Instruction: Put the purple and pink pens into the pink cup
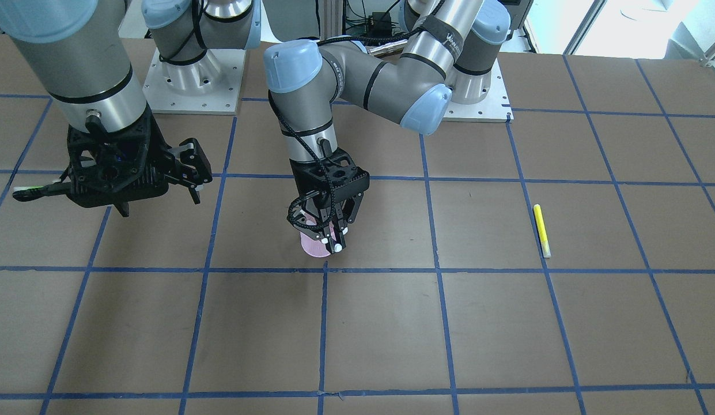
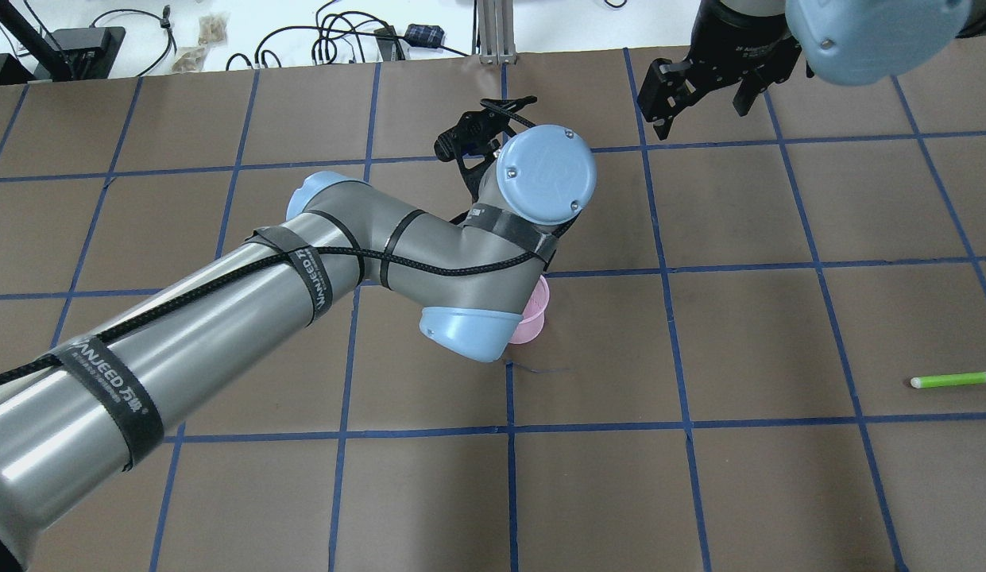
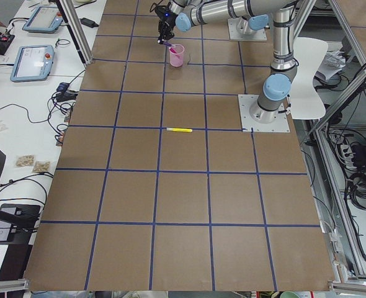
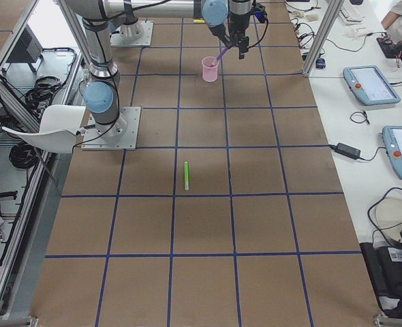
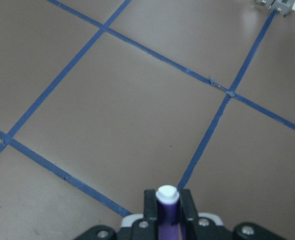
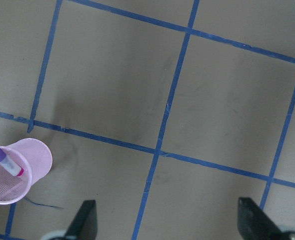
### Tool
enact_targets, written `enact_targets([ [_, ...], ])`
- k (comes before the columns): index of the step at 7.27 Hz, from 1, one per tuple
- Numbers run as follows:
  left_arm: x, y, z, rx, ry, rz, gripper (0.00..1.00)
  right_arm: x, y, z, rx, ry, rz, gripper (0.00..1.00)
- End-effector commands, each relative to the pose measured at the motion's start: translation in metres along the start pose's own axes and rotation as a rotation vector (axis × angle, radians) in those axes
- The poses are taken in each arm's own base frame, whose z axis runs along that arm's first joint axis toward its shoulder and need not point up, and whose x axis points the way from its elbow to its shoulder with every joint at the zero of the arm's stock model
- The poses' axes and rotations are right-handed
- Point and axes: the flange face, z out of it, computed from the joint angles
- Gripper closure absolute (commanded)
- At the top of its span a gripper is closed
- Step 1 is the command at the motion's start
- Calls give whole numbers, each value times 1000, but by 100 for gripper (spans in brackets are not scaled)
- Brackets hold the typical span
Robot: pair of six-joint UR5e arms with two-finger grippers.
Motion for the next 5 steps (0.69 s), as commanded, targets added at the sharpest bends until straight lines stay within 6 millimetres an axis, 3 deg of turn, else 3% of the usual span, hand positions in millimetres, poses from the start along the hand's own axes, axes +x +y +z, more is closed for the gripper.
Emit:
enact_targets([
  [1,-3,10,9,-4,-22,13,100,0,0,0,1,3,0,0],
  [4,-3,25,9,-12,-23,-27,96,1,0,0,-1,6,1,0],
  [5,-3,26,8,-12,-22,-50,53,2,0,0,0,9,1,0],
])
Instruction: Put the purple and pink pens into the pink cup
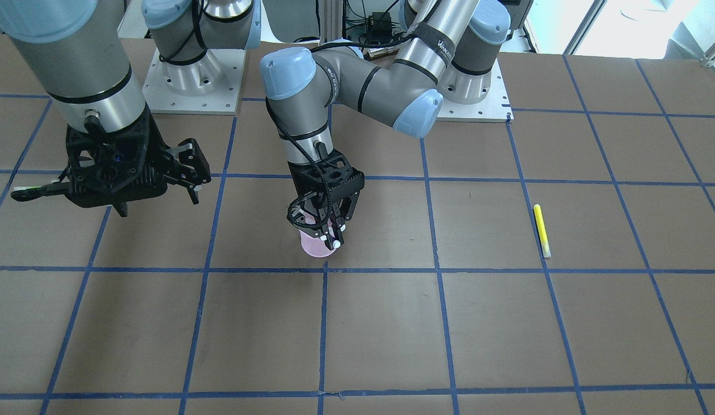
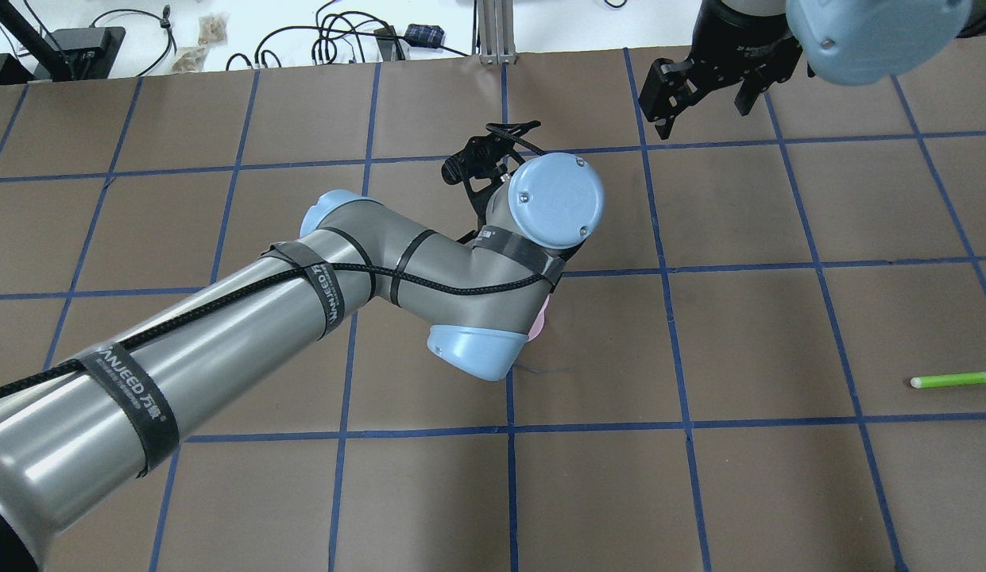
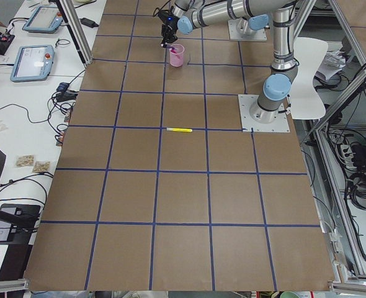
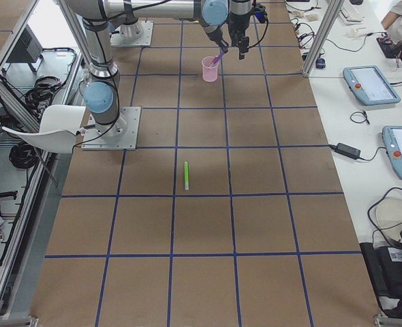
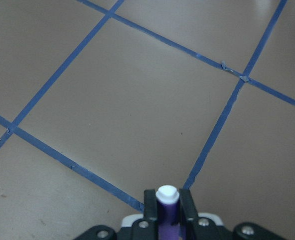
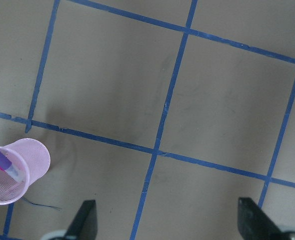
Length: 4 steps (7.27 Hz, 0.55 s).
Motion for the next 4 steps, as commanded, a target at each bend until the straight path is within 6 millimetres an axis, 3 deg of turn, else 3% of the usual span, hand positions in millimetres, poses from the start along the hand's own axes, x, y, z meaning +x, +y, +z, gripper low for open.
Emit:
enact_targets([
  [1,1,4,-1,-1,2,-34,17,1,0,0,1,3,0,0],
  [2,1,3,-3,0,7,-36,0,1,0,0,2,10,-15,0],
  [4,2,-10,-21,12,34,-31,0,12,0,1,-3,9,9,0],
])
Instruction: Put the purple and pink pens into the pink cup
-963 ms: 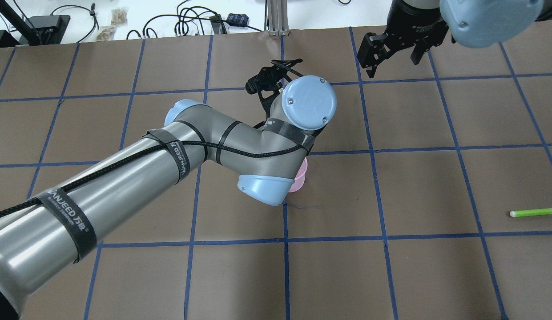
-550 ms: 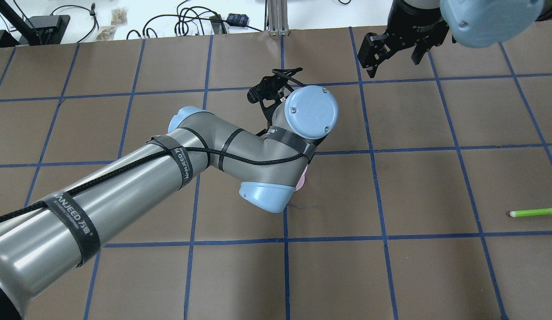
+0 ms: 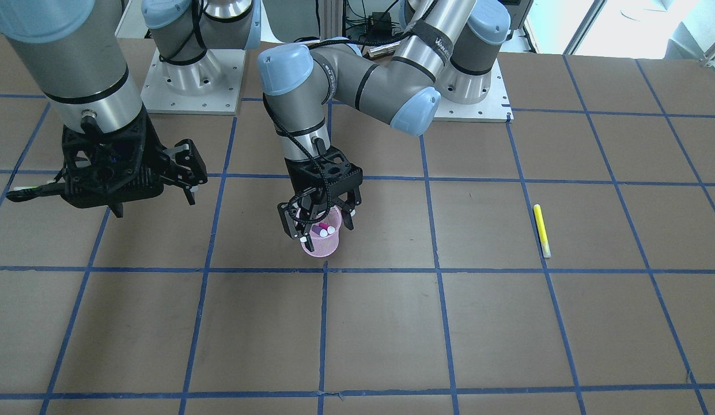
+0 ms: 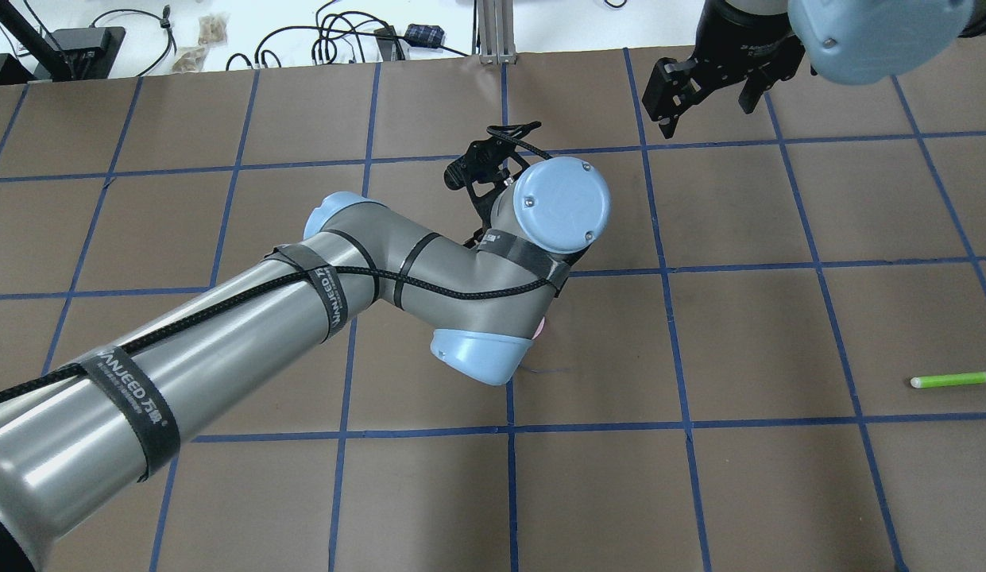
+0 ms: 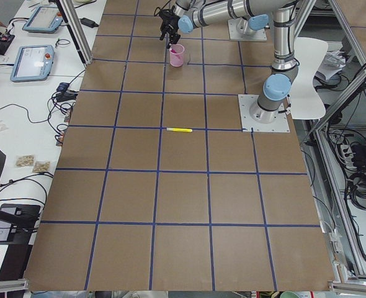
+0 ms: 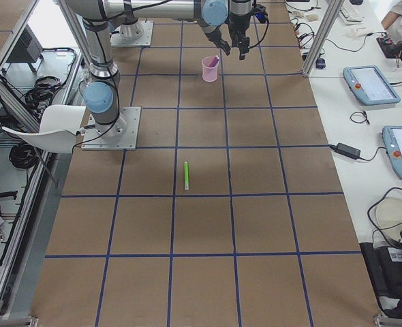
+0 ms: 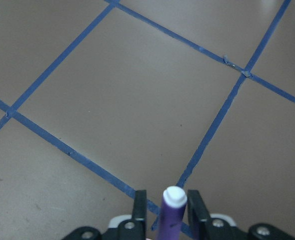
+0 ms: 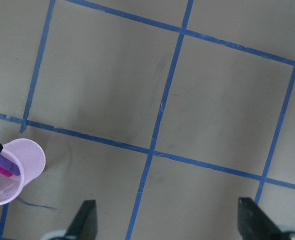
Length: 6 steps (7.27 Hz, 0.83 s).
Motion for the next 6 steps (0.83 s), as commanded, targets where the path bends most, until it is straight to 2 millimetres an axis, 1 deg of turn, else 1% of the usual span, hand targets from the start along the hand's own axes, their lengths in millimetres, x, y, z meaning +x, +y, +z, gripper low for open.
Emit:
enact_targets([
  [1,-2,-31,-18,12,28,181,0,15,1,2,-13,-9,29,0],
  [2,-17,-66,-6,-22,-31,372,0,13,4,-2,-12,-6,33,0],
  [3,-36,-106,7,-134,-17,376,0,11,5,-7,0,-14,40,0],
  [4,-62,-149,17,-272,12,361,0,7,4,-11,8,-16,92,0],
  [5,-93,-195,15,-376,-3,445,0,2,3,-12,15,-66,151,0],
  [6,-121,-234,2,-478,13,471,0,1,8,-10,-43,-93,210,0],
])
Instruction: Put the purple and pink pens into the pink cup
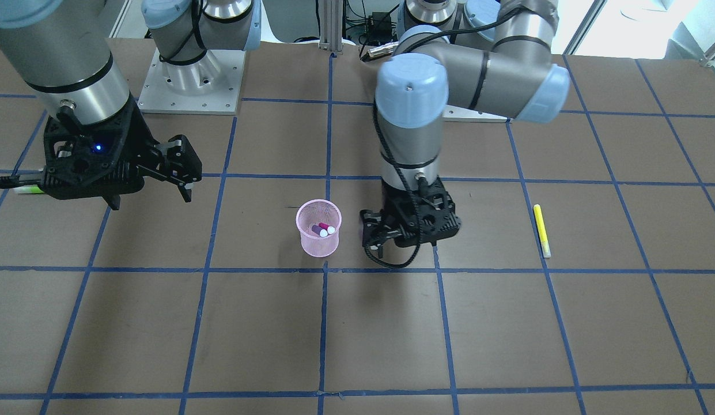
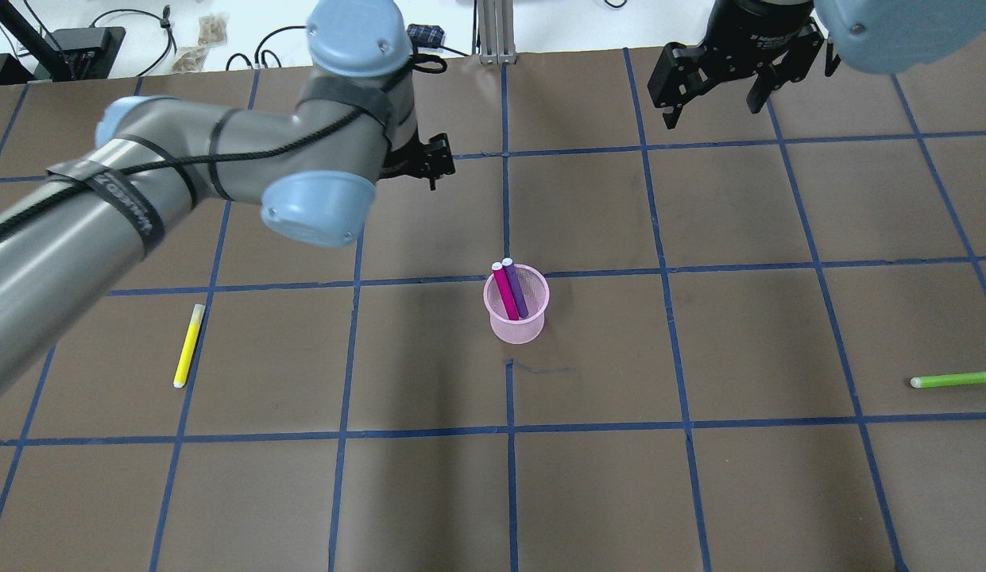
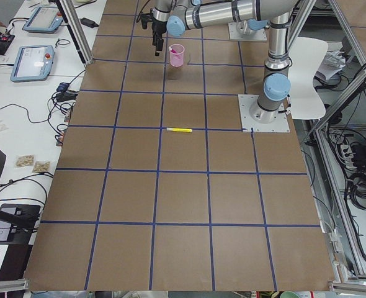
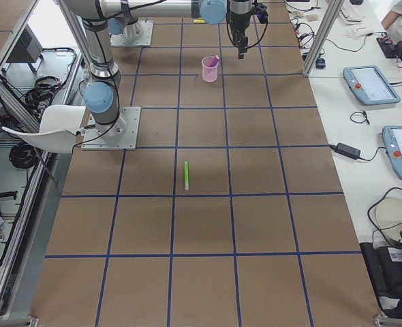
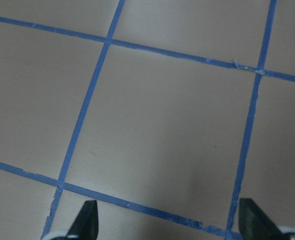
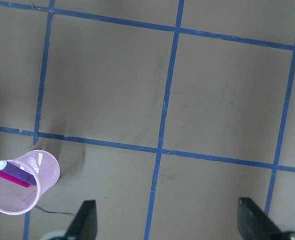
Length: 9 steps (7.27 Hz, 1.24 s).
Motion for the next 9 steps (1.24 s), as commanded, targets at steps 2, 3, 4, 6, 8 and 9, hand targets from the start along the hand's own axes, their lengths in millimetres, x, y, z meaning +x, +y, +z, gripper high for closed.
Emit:
enact_targets([
  [2,-89,-28,-50,-218,189,87,0,4,11,-6,-64,-30,143,0],
  [3,-106,-29,-52,-222,189,143,0,4,13,-9,-60,-29,144,0],
  [4,-119,-23,-57,-239,133,245,0,4,12,-12,-46,-35,152,0],
  [6,-138,-6,-89,-204,60,354,0,7,12,-12,-38,-23,138,0],
  [8,-143,28,-103,-223,64,355,0,8,13,-12,-46,-19,83,0],
  [9,-146,33,-111,-207,64,347,0,7,17,-15,-41,-18,79,0],
])
